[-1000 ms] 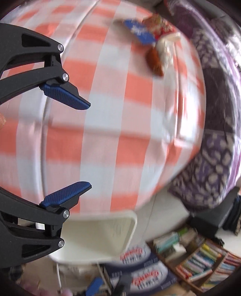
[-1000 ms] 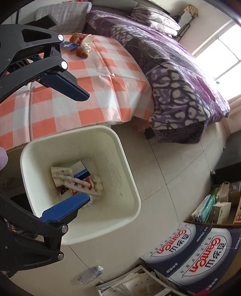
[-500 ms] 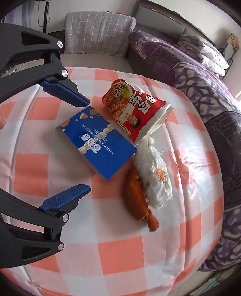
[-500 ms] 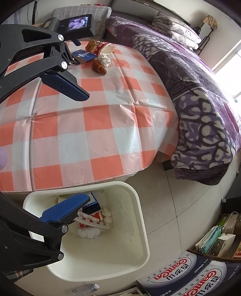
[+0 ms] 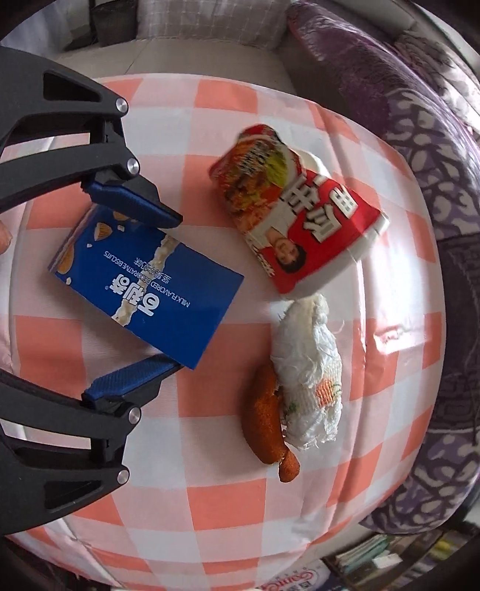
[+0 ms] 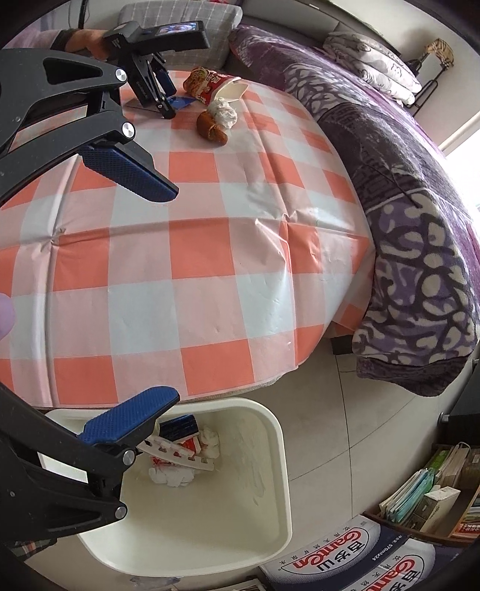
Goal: Collect trash
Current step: 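Grasp the blue biscuit box with the left tool, then grasp and lift the red noodle cup with the right tool, then carry the noodle cup over the bin and open the right tool, then move the blue box over the bin and open the left tool, then grasp the orange peel on the table with the left tool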
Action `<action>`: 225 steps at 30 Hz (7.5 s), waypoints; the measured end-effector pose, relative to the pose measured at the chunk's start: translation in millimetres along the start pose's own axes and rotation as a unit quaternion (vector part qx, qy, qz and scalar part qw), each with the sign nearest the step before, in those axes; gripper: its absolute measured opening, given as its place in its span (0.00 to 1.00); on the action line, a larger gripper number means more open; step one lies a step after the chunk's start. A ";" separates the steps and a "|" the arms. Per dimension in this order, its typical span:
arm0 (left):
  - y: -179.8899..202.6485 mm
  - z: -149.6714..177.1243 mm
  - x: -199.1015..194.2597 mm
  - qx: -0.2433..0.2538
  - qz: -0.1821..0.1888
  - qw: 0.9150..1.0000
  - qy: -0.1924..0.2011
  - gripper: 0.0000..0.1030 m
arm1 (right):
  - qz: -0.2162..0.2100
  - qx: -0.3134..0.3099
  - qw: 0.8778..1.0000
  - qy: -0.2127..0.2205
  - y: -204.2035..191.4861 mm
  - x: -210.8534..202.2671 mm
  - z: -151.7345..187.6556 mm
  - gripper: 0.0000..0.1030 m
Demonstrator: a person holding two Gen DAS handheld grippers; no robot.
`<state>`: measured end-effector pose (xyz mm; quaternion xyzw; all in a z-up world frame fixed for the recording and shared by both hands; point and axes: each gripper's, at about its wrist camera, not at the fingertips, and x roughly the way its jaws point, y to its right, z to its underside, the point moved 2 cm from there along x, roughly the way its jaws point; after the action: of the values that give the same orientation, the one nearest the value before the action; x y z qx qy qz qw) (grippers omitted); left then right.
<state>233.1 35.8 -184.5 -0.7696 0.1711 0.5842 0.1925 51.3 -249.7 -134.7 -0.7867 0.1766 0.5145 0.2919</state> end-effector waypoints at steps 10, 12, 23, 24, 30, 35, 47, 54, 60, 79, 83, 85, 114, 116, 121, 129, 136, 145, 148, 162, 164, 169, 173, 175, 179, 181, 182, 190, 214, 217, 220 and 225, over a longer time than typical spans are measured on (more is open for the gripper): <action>-41.5 74.1 -61.8 -0.266 0.103 0.958 0.031 0.25 | 0.025 -0.141 0.988 0.055 -53.9 3.5 17.1 0.93; -49.7 84.3 -84.0 -0.305 0.128 0.943 0.041 0.24 | 0.009 -0.177 0.983 0.054 -75.4 8.3 20.7 0.93; -53.6 103.8 -49.5 -0.225 0.000 0.974 -0.031 0.89 | -0.017 -0.168 0.985 0.020 -99.4 17.1 32.6 0.93; -53.6 104.3 -45.9 -0.221 -0.017 0.975 -0.031 0.89 | -0.022 -0.154 0.988 0.014 -95.4 17.8 30.0 0.93; -38.1 106.1 -31.3 -0.189 -0.001 0.981 -0.041 0.77 | -0.030 -0.103 0.994 0.005 -77.5 21.3 14.1 0.93; -33.6 106.9 -39.1 -0.203 0.011 0.978 -0.036 0.15 | -0.035 -0.119 0.992 0.006 -82.3 23.0 13.8 0.93; -48.1 127.7 -168.0 -0.391 0.126 0.901 0.139 0.12 | -0.071 -0.342 0.933 0.083 -198.9 32.7 18.3 0.92; -71.5 131.8 -175.2 -0.434 0.145 0.875 0.159 0.12 | -0.098 -0.378 0.918 0.071 -289.2 52.6 -4.0 0.93; -87.1 143.6 -180.7 -0.448 0.148 0.867 0.163 0.12 | -0.095 -0.338 0.933 0.074 -344.1 72.5 3.6 0.93; -108.6 159.9 -180.8 -0.468 0.115 0.861 0.163 0.12 | -0.039 -0.372 0.923 0.087 -359.6 105.2 29.4 0.76; -109.5 160.0 -186.8 -0.467 0.099 0.861 0.175 0.12 | -0.056 -0.360 0.923 0.125 -351.4 67.7 23.8 0.76; -108.8 159.3 -189.2 -0.463 0.094 0.862 0.180 0.12 | -0.063 -0.354 0.923 0.139 -347.9 51.6 18.3 0.76; -42.3 139.2 -191.4 -0.396 0.114 0.894 0.179 0.12 | -0.038 -0.234 0.955 0.180 -112.2 -88.5 57.8 0.77; -35.3 136.6 -188.4 -0.390 0.117 0.897 0.174 0.12 | -0.035 -0.222 0.958 0.181 -95.4 -87.5 58.2 0.77; -9.5 126.8 -181.6 -0.372 0.123 0.905 0.165 0.12 | -0.023 -0.181 0.967 0.175 -52.9 -89.1 51.3 0.77; 48.1 102.9 -178.0 -0.329 0.149 0.917 0.167 0.12 | -0.009 -0.104 0.976 0.192 10.8 -113.9 27.7 0.77; 113.2 81.9 -171.1 -0.281 0.196 0.924 0.169 0.12 | 0.018 -0.028 0.980 0.195 71.4 -129.7 13.0 0.77; 231.5 63.9 -159.7 -0.162 0.282 0.936 0.131 0.12 | 0.043 0.069 0.979 0.186 140.8 -141.8 4.2 0.88; 263.8 63.3 -157.3 -0.129 0.296 0.939 0.121 0.12 | 0.047 0.093 0.976 0.189 162.3 -147.3 3.8 0.89; 358.1 66.0 -132.9 -0.052 0.369 0.926 0.059 0.40 | 0.038 0.175 0.963 0.200 221.6 -161.4 -0.6 0.89; 360.5 68.4 -130.4 -0.047 0.363 0.929 0.055 0.48 | 0.037 0.180 0.963 0.197 223.4 -160.9 -0.7 0.90; 346.3 68.2 -129.1 -0.053 0.333 0.940 0.059 0.59 | 0.026 0.181 0.966 0.185 216.6 -153.9 -1.5 0.91; 316.1 67.2 -120.2 -0.071 0.274 0.957 0.065 0.64 | 0.017 0.169 0.971 0.170 198.7 -144.3 -1.1 0.93; 297.2 67.0 -108.1 -0.087 0.243 0.964 0.057 0.64 | 0.008 0.162 0.974 0.157 186.9 -137.0 -1.1 0.93; 251.4 64.4 -76.3 -0.129 0.170 0.976 0.031 0.64 | -0.014 0.152 0.980 0.126 165.0 -122.4 -0.5 0.93; 227.0 58.6 -67.1 -0.147 0.134 0.979 0.032 0.64 | -0.033 0.152 0.982 0.108 154.3 -114.9 -0.5 0.93; 212.3 54.0 -63.2 -0.156 0.115 0.981 0.034 0.64 | -0.042 0.153 0.982 0.100 150.3 -112.1 -0.1 0.93; 99.2 2.4 -36.4 -0.228 0.003 0.971 0.079 0.65 | -0.088 0.134 0.985 0.062 106.5 -92.9 -1.1 0.93; 53.9 -5.5 -7.4 -0.227 0.004 0.971 0.079 0.13 | -0.071 0.102 0.992 -0.002 69.1 -47.5 -1.7 0.93; 50.9 16.4 -18.9 -0.224 0.015 0.972 0.076 0.13 | -0.069 0.094 0.993 0.001 64.9 -48.0 -0.7 0.93; 46.4 28.8 -30.9 -0.227 0.025 0.971 0.073 0.14 | -0.069 0.096 0.993 0.000 62.5 -46.7 1.6 0.93; 36.5 20.8 -44.6 -0.252 0.024 0.963 0.089 0.66 | -0.084 0.103 0.991 -0.022 55.9 -37.9 9.0 0.93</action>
<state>186.4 16.1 -150.0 -0.8379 0.0533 0.5419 -0.0381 -2.8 -287.6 -118.3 -0.7527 0.1556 0.4846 0.4175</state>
